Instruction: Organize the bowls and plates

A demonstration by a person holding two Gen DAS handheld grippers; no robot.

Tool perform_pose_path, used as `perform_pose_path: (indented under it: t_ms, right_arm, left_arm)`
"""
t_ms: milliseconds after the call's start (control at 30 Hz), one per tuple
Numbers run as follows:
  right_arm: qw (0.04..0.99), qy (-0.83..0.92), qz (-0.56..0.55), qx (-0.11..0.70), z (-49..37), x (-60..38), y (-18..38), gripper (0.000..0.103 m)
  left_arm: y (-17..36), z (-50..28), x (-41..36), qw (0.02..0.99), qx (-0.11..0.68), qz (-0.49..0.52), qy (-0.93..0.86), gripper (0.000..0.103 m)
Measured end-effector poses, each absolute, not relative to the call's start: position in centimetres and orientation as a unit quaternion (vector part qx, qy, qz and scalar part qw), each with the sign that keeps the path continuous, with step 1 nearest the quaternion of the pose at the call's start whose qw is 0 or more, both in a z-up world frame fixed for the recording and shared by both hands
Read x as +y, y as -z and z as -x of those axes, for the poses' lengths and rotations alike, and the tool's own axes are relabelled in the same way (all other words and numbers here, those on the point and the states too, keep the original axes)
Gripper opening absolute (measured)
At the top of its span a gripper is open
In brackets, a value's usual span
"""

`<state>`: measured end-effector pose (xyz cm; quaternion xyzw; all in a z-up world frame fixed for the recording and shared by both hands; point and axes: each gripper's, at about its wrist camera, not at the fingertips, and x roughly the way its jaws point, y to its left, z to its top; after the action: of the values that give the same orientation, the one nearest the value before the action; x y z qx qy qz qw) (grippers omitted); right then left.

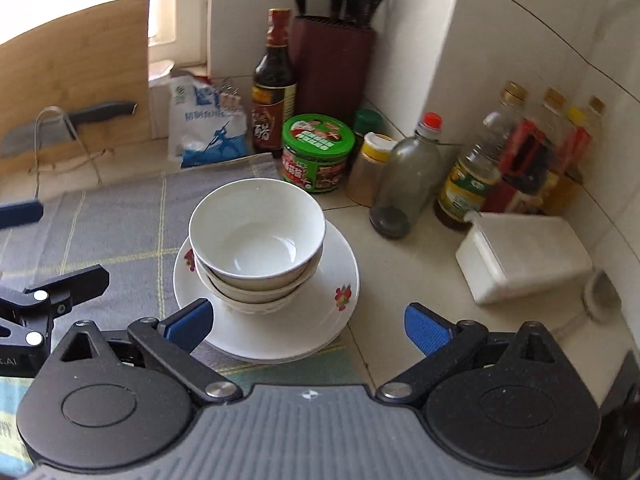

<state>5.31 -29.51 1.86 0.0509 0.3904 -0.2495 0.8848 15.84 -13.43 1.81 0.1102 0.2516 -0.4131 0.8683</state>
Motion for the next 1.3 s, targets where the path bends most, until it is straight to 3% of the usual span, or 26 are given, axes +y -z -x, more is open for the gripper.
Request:
perform_pose_path:
  t_ms: [200, 1300]
  right_arm:
    - [0.878, 0.3, -0.115, 0.354, -2.9, -27.3, -2.7, 0.103]
    - [0.892, 0.297, -0.108, 0.324, -0.6, -24.7, -4.6, 0.103]
  left_arm:
    - [-2.7, -15.2, -11.9, 0.877, 0.267, -0.116, 0.382, 0.102]
    - [-4.5, -13.0, -10.8, 0.889, 0.259, -0.112, 0.36, 0.102]
